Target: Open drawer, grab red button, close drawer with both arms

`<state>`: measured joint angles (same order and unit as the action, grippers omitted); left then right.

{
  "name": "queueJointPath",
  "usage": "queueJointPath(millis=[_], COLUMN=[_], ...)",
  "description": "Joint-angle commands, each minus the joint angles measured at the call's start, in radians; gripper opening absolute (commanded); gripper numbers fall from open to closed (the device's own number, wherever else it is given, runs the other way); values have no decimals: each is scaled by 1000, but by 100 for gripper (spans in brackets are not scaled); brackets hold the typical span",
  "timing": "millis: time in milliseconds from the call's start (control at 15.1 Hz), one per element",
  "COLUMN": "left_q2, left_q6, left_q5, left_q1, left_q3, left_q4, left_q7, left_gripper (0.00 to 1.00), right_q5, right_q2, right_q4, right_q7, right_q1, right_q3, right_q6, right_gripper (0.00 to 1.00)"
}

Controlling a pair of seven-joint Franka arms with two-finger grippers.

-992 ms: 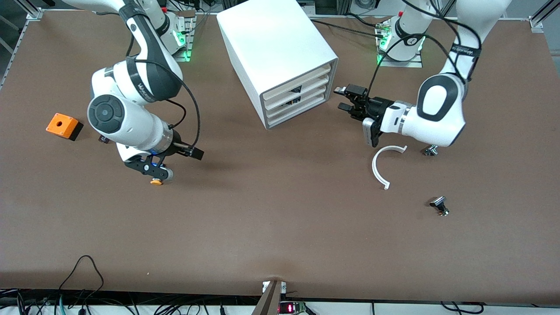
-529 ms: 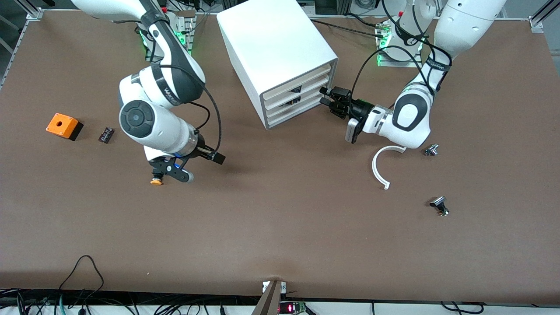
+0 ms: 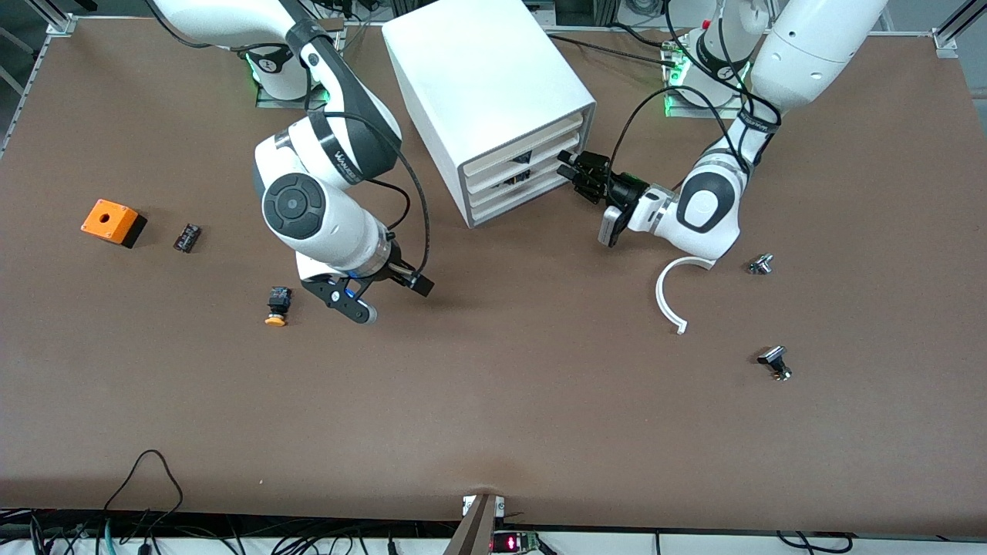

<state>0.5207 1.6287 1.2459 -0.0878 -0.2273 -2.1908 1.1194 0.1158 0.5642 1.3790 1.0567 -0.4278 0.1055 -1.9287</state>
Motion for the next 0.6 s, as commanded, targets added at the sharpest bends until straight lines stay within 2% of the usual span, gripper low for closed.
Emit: queueJointPath(millis=[0, 331, 463, 529], left_q2=[-8, -8, -7, -5], left_q6=[46, 49, 49, 49], left_q5=[50, 58, 58, 58], left_q1=[-38, -49, -50, -50], left_q3=[-3, -10, -17, -17], left_q4=[-35, -52, -53, -53], left_q7=[46, 48, 48, 48], left_gripper=[50, 30, 11, 5], right_q5=[12, 16, 16, 16], right_q2=[45, 80, 103, 114], right_q4=[-89, -170, -208, -228], right_q7=[67, 163, 201, 221], right_q1=[-22, -51, -65, -71], right_q3=[-3, -3, -3, -3], right_q6=[19, 24, 24, 24], right_gripper=[99, 99, 99, 99])
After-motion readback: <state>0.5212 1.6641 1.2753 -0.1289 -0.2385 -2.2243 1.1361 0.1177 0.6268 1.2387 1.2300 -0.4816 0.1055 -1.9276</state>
